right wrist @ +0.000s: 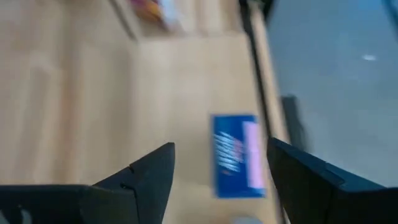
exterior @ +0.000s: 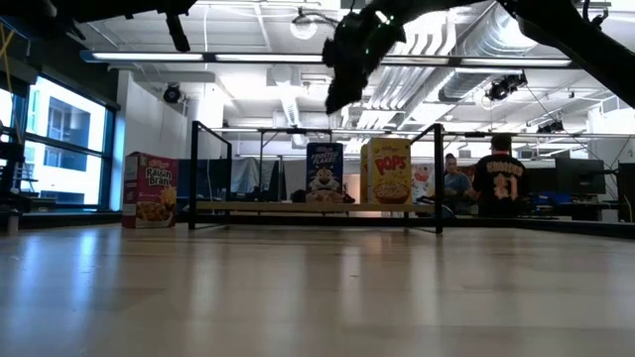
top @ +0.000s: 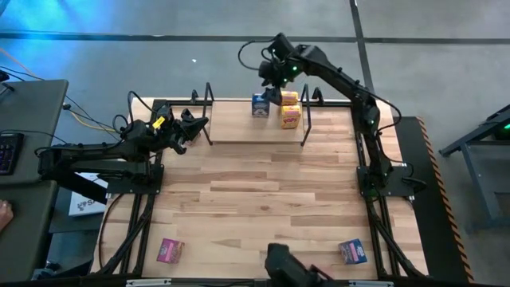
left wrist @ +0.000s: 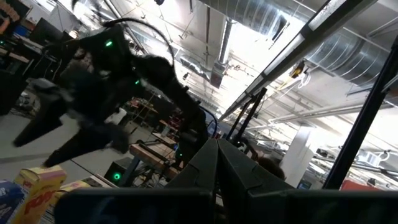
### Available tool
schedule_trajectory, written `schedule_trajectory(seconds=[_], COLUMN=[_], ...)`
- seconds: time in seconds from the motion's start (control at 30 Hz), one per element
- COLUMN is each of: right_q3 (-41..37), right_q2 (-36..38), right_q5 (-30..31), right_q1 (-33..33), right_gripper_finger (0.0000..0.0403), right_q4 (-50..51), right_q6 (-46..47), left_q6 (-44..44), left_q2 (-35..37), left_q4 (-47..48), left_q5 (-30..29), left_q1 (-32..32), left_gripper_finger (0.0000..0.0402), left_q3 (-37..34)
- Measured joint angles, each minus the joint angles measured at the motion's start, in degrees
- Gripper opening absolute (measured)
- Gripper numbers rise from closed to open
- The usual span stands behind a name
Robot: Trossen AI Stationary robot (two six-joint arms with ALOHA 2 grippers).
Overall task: Stack cereal on shelf
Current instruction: Put the blue cereal box on the shelf aligned with the other blue cereal box
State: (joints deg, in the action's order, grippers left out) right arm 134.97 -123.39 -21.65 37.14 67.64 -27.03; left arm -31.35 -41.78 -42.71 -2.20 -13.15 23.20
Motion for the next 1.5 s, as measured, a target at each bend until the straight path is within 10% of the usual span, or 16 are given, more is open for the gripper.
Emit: schedule_trajectory(seconds=[0.33,0.57,0.97,1.27,1.5], right_q3=[-8.16,-23.44,-68.83,-65.01,-64.46], right_q2=[11.00,22.43,49.81,52.87,53.10], right_q5=[-12.58,-4.84,15.41,10.95,6.55], right_q1=[-8.57,-22.64,-39.83,-42.07,-57.22], right_gripper_finger=[0.0244,0.0243,0.0243,0.0243,0.0243], right_q4=[1.17,0.52,-35.72,-14.82,4.24], right_q6=[12.36,20.20,60.40,80.05,100.61], left_q6=[2.05,3.04,6.78,8.13,7.91], left_q2=[0.00,0.00,0.11,0.11,0.11], left_q4=[1.24,1.61,4.02,4.62,4.95], left_q5=[0.04,4.65,8.99,6.74,4.39], left_q1=[0.00,0.00,-0.02,-0.04,-0.07], left_gripper_finger=[0.0001,0.0001,0.0001,0.0001,0.0001], left_q3=[0.00,0.00,0.00,0.00,0.00])
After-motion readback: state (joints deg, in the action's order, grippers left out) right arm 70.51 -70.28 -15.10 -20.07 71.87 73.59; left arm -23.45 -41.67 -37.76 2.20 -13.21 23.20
